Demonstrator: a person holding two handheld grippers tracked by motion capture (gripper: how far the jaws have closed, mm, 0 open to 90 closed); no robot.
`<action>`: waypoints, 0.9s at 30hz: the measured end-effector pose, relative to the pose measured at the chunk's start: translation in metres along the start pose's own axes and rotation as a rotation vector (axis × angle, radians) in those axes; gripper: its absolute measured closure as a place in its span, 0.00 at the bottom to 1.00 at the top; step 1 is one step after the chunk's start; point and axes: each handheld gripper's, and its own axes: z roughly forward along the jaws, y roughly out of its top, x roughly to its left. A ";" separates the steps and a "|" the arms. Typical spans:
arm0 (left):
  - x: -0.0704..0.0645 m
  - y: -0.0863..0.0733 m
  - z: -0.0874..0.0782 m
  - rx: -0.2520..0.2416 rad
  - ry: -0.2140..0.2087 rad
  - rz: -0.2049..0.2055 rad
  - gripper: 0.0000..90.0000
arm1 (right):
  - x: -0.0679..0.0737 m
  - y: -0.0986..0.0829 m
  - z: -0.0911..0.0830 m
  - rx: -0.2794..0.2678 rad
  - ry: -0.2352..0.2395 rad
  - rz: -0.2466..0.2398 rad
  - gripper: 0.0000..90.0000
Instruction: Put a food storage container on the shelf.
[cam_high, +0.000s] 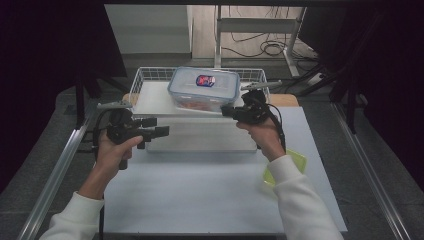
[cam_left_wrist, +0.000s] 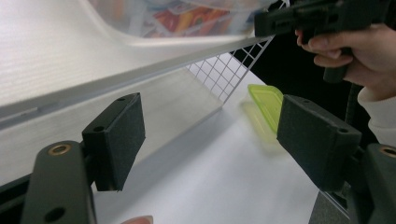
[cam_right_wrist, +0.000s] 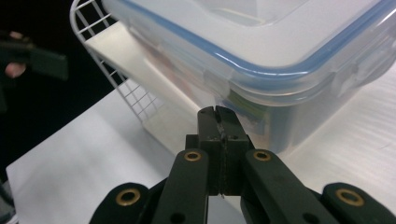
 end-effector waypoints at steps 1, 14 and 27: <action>0.000 0.000 0.000 0.000 0.000 0.000 0.25 | 0.000 0.000 0.000 0.000 0.000 0.000 0.99; 0.001 -0.008 0.003 0.013 -0.010 -0.008 0.24 | -0.018 0.002 0.003 -0.024 -0.023 0.066 0.99; -0.008 -0.035 -0.001 0.014 -0.015 -0.011 0.24 | 0.002 -0.035 -0.034 -0.058 0.026 0.049 0.99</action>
